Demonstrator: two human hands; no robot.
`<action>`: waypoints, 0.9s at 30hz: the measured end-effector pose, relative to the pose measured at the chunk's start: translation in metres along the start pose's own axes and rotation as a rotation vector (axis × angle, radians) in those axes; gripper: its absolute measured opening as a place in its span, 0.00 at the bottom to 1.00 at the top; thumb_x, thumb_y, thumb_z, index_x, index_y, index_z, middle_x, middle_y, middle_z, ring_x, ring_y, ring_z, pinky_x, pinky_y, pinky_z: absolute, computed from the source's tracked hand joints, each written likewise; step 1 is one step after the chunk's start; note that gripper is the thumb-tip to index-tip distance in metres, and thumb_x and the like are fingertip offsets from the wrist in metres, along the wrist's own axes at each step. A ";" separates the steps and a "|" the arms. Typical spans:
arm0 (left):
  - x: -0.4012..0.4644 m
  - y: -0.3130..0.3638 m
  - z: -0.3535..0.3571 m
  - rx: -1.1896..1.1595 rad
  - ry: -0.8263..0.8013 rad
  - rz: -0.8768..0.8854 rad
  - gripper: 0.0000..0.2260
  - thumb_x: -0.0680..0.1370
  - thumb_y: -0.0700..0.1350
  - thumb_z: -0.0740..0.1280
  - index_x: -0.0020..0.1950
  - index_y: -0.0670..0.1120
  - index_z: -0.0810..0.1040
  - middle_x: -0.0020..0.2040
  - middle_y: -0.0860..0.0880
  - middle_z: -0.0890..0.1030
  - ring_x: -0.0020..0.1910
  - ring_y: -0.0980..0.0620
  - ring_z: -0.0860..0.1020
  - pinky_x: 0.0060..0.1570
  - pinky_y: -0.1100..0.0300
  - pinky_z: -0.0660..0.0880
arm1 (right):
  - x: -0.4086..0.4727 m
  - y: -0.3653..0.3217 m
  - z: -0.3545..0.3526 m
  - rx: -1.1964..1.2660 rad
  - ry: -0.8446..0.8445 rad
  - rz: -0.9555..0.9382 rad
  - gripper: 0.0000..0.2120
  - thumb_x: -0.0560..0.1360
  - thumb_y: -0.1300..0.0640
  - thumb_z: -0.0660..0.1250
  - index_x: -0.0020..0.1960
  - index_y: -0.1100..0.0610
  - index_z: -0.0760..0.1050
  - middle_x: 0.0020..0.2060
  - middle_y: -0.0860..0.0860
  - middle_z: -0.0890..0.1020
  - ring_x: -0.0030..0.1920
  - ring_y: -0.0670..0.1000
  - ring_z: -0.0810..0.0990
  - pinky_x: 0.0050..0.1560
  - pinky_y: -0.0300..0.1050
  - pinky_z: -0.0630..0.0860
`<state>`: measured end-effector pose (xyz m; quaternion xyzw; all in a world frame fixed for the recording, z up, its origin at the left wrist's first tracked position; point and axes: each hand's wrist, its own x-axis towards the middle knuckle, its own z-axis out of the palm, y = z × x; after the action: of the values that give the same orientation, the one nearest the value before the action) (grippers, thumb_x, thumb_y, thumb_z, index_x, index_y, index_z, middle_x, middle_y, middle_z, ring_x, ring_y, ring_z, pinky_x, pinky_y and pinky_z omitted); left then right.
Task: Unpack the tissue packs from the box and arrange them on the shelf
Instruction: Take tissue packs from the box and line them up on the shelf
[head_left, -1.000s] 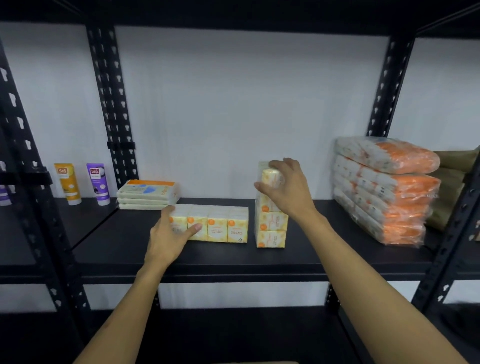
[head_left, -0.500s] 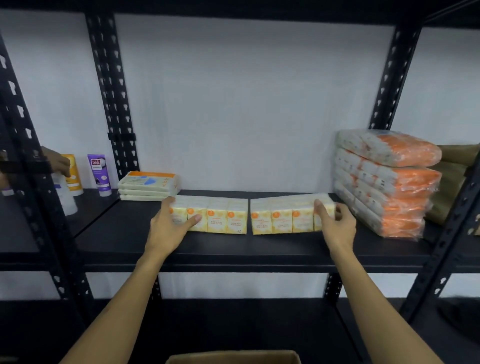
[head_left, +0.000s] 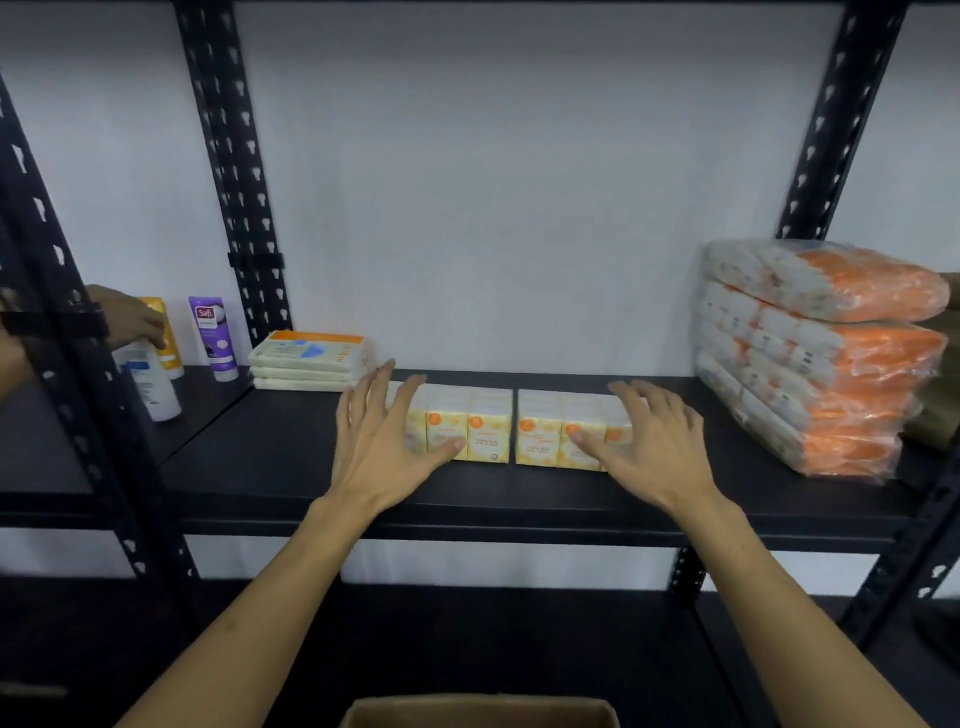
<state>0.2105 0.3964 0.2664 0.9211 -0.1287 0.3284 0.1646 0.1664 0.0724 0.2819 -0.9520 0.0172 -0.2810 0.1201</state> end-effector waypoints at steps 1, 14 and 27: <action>0.004 0.007 0.001 0.024 -0.013 0.001 0.44 0.68 0.79 0.60 0.78 0.57 0.62 0.82 0.46 0.54 0.80 0.45 0.52 0.78 0.40 0.48 | 0.003 -0.004 0.006 -0.095 -0.050 -0.049 0.44 0.70 0.20 0.52 0.77 0.46 0.63 0.76 0.54 0.67 0.77 0.57 0.61 0.75 0.68 0.52; 0.032 0.019 0.052 0.214 -0.085 0.019 0.43 0.66 0.81 0.52 0.76 0.62 0.67 0.77 0.47 0.67 0.76 0.43 0.62 0.72 0.34 0.50 | 0.037 0.006 0.051 -0.171 -0.031 -0.145 0.43 0.68 0.19 0.49 0.74 0.43 0.68 0.73 0.53 0.72 0.75 0.58 0.66 0.70 0.71 0.58; 0.097 0.006 0.102 0.228 -0.153 -0.003 0.41 0.69 0.81 0.54 0.78 0.63 0.62 0.79 0.49 0.62 0.79 0.43 0.56 0.74 0.34 0.44 | 0.113 0.027 0.098 -0.147 -0.035 -0.148 0.42 0.69 0.19 0.49 0.74 0.42 0.66 0.75 0.52 0.68 0.76 0.55 0.60 0.72 0.69 0.53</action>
<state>0.3382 0.3391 0.2562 0.9565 -0.1012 0.2692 0.0490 0.3156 0.0561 0.2555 -0.9616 -0.0347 -0.2705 0.0290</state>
